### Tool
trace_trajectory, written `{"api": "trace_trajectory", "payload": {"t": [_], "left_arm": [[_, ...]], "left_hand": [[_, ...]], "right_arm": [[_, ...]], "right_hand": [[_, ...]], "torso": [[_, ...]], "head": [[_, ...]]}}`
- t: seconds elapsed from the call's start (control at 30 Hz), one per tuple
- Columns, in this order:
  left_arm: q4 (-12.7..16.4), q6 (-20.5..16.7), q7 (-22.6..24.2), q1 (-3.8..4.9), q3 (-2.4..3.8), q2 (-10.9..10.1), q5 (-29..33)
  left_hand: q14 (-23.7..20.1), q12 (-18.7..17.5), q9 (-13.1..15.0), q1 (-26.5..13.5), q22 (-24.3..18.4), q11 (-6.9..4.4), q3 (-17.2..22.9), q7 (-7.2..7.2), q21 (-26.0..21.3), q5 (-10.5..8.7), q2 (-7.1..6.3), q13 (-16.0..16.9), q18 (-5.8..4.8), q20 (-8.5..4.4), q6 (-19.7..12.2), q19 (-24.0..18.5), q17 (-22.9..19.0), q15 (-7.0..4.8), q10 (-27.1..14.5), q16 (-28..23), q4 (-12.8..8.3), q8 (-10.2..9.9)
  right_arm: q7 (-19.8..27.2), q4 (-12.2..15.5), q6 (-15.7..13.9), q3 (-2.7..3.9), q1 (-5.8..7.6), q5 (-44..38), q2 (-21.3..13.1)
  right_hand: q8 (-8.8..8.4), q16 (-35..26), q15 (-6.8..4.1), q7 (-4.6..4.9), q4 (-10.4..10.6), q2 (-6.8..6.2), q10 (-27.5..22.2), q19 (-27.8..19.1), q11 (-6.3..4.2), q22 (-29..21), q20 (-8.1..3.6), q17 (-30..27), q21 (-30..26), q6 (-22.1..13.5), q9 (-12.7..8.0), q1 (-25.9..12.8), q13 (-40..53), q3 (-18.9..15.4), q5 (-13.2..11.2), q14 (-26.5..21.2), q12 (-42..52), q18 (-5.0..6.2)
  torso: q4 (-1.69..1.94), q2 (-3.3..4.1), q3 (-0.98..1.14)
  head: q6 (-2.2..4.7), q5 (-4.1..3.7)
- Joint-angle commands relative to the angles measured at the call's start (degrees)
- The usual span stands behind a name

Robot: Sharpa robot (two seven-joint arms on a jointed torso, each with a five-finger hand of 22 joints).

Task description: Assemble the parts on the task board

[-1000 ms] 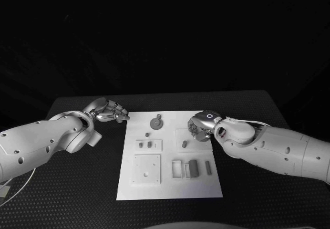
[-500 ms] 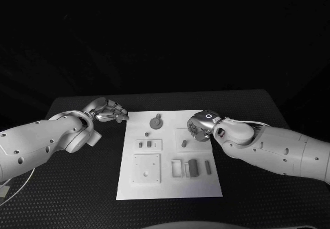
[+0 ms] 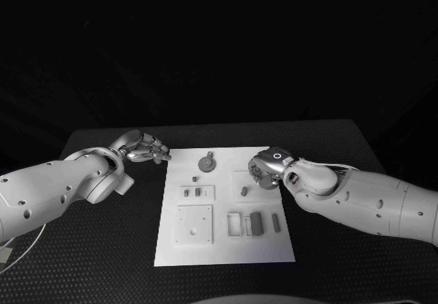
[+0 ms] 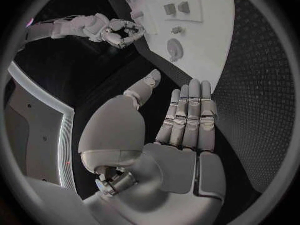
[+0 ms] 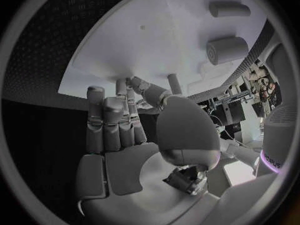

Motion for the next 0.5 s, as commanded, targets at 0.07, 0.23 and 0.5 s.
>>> {"api": "trace_trajectory", "payload": {"t": [0.07, 0.23, 0.5], "left_arm": [[0.0, 0.5, 0.3, 0.05, 0.04, 0.1, -0.2], [0.0, 0.5, 0.3, 0.05, 0.03, 0.1, -0.2], [-0.1, 0.6, 0.3, 0.05, 0.03, 0.1, -0.2]], "left_hand": [[0.5, 0.0, 0.0, 0.4, -0.1, 0.21, -0.3, 0.18, 0.3, -0.19, 0.03, -0.1, 0.66, -0.11, -0.1, 0.4, 0.1, 0.03, 0.0, -0.3, 0.0, 0.2], [0.6, 0.0, 0.0, 0.5, -0.1, 0.21, -0.3, 0.19, 0.3, -0.19, 0.03, -0.1, 0.65, -0.13, -0.1, 0.5, 0.2, 0.0, 0.0, -0.3, 0.0, 0.2], [0.7, 0.0, -0.1, 0.5, -0.1, 0.22, -0.3, 0.2, 0.3, -0.19, 0.03, -0.2, 0.64, -0.18, -0.1, 0.6, 0.3, -0.04, 0.0, -0.4, 0.0, 0.2]], "right_arm": [[0.6, 1.0, -0.4, -0.44, -0.68, -0.8, 0.0], [0.3, 1.5, -0.9, -0.31, -0.67, -1.0, -0.6], [0.0, 2.4, -1.9, 0.5, -0.64, -1.1, -1.2]], "right_hand": [[0.36, 0.4, -0.27, 0.07, -0.4, -0.17, 0.5, 0.3, -0.03, 1.1, -0.31, 0.1, 0.3, 0.6, 0.3, 0.3, 0.1, 0.0, 0.1, 0.2, 0.2, 3.98], [0.4, 0.4, -0.32, 0.03, -0.4, -0.28, 0.6, 0.4, -0.08, 1.1, -0.34, 0.1, 0.3, 0.7, 0.4, 0.3, 0.2, 0.0, 0.1, 0.2, 0.2, 3.98], [0.43, 0.4, -0.37, -0.01, -0.3, -0.4, 0.8, 0.4, -0.13, 1.1, -0.37, 0.1, 0.3, 0.8, 0.5, 0.3, 0.2, 0.1, 0.1, 0.2, 0.2, 3.98]], "torso": [[0.05, -0.02, -0.02], [0.04, -0.03, -0.03], [-0.03, -0.02, -0.05]], "head": [[0.03, 0.02], [0.1, 0.04], [0.16, 0.06]]}}
